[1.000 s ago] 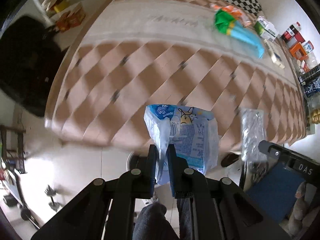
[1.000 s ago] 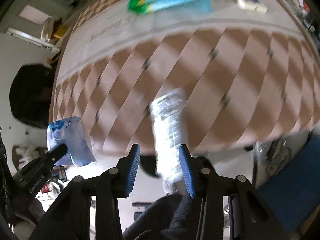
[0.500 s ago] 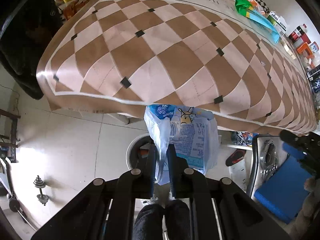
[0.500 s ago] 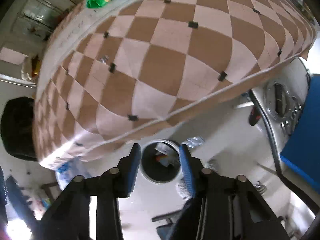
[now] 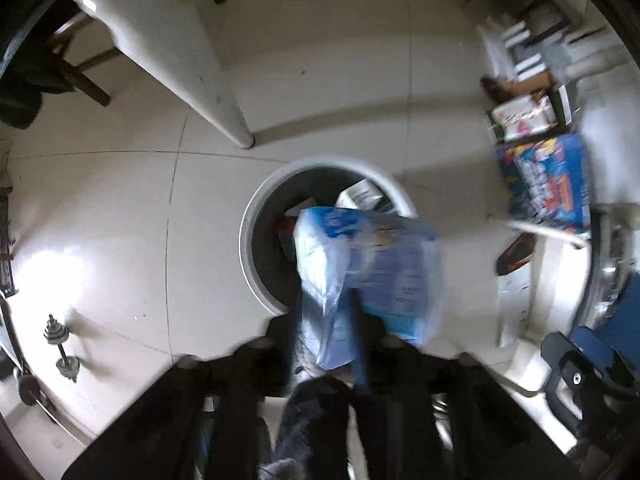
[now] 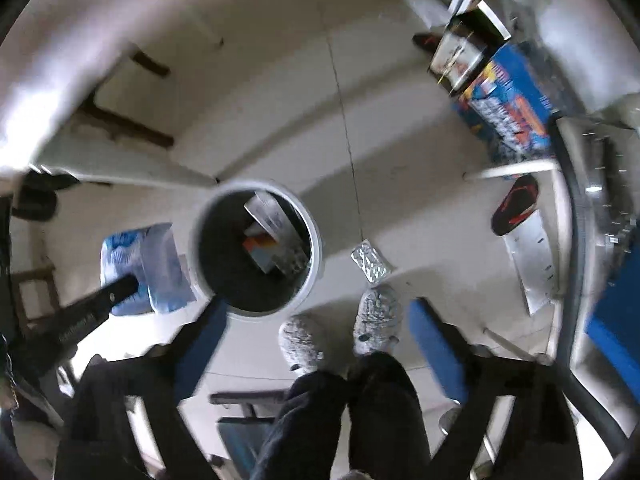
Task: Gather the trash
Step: 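Carry the wrapper and foil pack to the trash bin and release, then swing both tools back up toward the table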
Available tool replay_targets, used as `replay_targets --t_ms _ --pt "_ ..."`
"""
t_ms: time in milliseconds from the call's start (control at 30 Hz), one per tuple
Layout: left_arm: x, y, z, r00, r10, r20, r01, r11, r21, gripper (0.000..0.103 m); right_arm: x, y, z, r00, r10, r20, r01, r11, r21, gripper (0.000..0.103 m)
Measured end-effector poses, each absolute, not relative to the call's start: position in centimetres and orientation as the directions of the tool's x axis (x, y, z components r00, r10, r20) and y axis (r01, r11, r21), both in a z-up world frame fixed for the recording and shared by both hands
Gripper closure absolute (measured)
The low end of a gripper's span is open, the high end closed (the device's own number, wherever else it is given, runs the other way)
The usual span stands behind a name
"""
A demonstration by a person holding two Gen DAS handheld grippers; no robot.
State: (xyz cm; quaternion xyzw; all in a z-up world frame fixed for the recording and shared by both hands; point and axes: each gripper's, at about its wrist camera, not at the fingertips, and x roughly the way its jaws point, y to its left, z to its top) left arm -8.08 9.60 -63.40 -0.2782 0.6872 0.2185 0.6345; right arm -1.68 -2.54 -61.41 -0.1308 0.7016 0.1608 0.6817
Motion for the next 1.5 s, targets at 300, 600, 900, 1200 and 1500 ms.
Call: replay_targets --t_ms 300,600,900,1200,1500 --pt "-10.6 10.7 -69.5 -0.092 -0.074 -0.993 -0.654 0.757 0.004 0.009 -2.4 0.5 -73.5 -0.048 -0.059 -0.997 -0.499 0.866 -0.027 0.001" --pt "-13.0 11.1 -64.8 -0.088 -0.027 -0.996 -0.634 0.772 0.035 0.008 -3.6 1.4 -70.1 -0.038 -0.049 -0.998 -0.517 0.856 -0.023 0.001" --pt "-14.4 8.8 -53.2 -0.037 -0.005 -0.999 -0.616 0.788 0.018 0.008 -5.9 0.9 -58.0 -0.008 -0.010 -1.000 -0.530 0.848 -0.004 0.001" --pt "-15.3 6.9 -39.1 0.052 0.033 -0.998 -0.588 0.809 -0.004 0.008 -8.1 0.4 -43.4 0.030 0.067 -0.997 -0.534 0.845 0.041 0.001" --pt "-10.9 6.9 -25.8 0.193 0.154 -0.969 -0.603 0.798 0.006 0.008 -4.0 -1.1 -27.9 0.077 0.236 -0.969 -0.412 0.892 0.185 0.001"
